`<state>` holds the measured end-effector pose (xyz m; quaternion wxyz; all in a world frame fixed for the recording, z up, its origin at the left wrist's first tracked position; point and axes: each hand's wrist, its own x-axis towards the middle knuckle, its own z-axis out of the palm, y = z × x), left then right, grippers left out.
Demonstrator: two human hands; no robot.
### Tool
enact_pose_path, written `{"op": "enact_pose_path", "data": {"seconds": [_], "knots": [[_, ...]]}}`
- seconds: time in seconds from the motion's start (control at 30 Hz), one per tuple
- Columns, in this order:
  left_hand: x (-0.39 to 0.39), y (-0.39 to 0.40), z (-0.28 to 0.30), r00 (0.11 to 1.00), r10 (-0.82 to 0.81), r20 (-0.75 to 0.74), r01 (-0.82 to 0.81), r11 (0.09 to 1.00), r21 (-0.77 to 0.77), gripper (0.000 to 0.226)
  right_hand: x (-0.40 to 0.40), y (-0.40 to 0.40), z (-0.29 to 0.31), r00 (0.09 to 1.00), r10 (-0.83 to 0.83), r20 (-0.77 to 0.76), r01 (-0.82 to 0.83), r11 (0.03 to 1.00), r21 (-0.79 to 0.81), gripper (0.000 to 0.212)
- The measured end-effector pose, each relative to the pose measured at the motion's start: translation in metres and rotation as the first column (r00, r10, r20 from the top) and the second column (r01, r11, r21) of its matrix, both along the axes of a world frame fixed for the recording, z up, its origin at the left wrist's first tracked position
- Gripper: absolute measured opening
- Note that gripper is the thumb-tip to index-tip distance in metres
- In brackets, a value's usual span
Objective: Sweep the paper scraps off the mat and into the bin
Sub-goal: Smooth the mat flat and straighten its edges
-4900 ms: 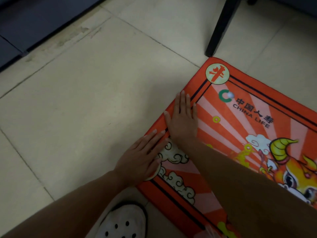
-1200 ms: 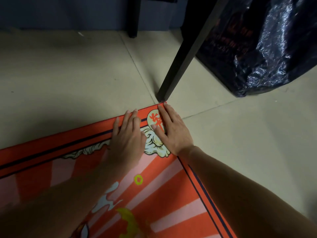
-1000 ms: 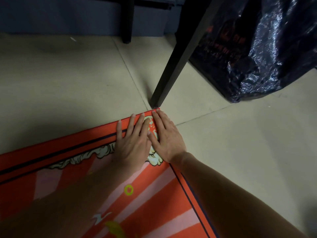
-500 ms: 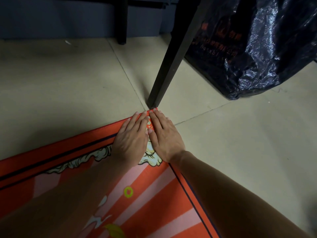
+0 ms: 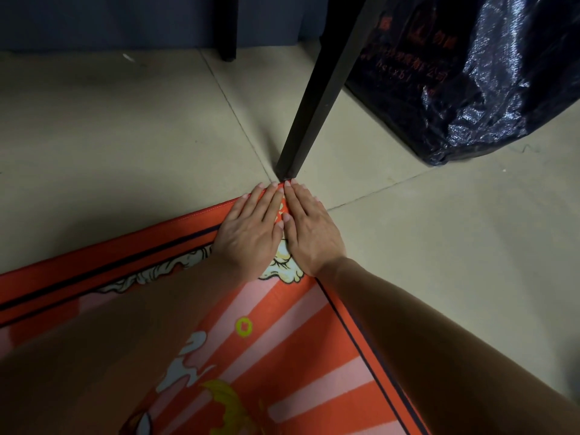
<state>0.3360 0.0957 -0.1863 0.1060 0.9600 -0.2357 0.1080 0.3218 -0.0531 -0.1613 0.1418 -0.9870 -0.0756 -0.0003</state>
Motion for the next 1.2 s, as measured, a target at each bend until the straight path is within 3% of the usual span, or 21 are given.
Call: {"op": "enact_pose_path", "data": {"seconds": [0.3, 0.77, 0.97, 1.2], "knots": [[0.001, 0.003, -0.003, 1.0, -0.024, 0.001, 0.024, 1.0, 0.006, 0.054, -0.004, 0.003, 0.002, 1.0, -0.022, -0.02, 0.02, 0.993, -0.116, 0.056], [0.004, 0.004, 0.0, 0.999, -0.036, -0.029, 0.037, 0.999, 0.024, 0.057, -0.02, 0.001, 0.0, 0.997, -0.065, -0.05, 0.06, 0.994, -0.092, 0.058], [0.001, 0.008, -0.005, 0.987, -0.159, 0.012, 0.159, 0.987, 0.038, 0.052, -0.022, -0.001, 0.005, 0.993, -0.031, -0.116, 0.027, 0.999, -0.039, 0.059], [0.004, 0.003, 0.014, 0.964, -0.111, -0.24, 0.118, 0.993, 0.013, 0.065, -0.108, -0.04, 0.008, 0.992, 0.03, -0.125, -0.037, 0.998, -0.054, 0.06]]}}
